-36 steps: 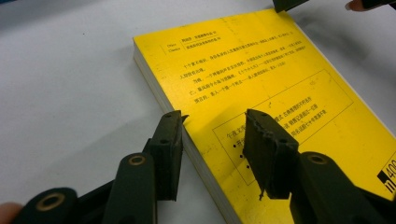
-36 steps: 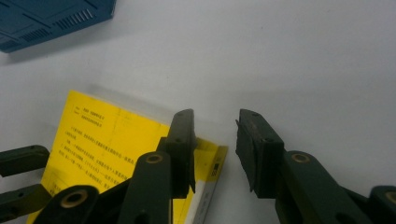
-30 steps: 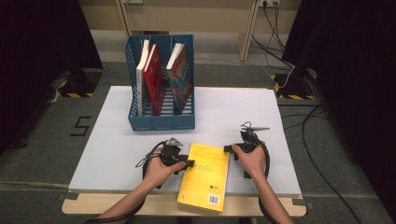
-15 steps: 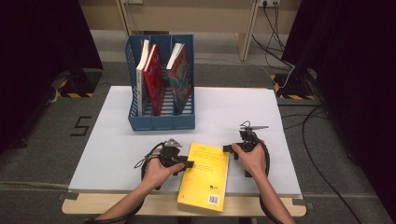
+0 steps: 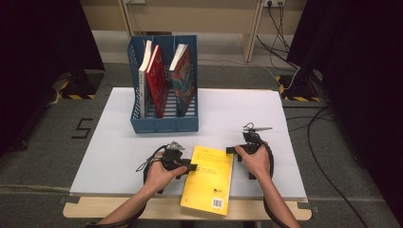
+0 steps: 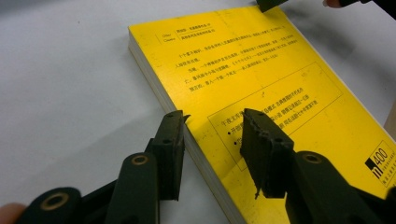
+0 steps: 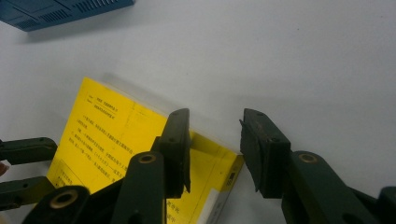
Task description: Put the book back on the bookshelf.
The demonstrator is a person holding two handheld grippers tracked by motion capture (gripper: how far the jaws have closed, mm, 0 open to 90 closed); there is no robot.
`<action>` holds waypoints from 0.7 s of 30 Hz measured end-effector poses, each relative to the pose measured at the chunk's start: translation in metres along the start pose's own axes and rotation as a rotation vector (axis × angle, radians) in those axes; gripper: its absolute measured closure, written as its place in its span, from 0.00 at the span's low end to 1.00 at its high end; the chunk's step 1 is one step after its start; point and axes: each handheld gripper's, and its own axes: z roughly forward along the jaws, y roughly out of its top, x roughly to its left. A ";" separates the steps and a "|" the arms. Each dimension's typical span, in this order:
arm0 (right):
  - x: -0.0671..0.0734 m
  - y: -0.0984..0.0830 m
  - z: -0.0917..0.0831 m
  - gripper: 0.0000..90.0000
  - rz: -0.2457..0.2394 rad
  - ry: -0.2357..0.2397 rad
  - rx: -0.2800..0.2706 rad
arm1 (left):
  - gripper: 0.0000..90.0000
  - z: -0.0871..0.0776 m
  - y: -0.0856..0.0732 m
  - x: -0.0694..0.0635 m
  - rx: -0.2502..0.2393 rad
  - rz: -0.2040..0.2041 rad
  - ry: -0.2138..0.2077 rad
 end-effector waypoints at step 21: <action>-0.004 -0.002 -0.003 0.67 0.009 0.018 0.026 | 0.67 0.000 -0.002 0.000 -0.005 -0.015 -0.005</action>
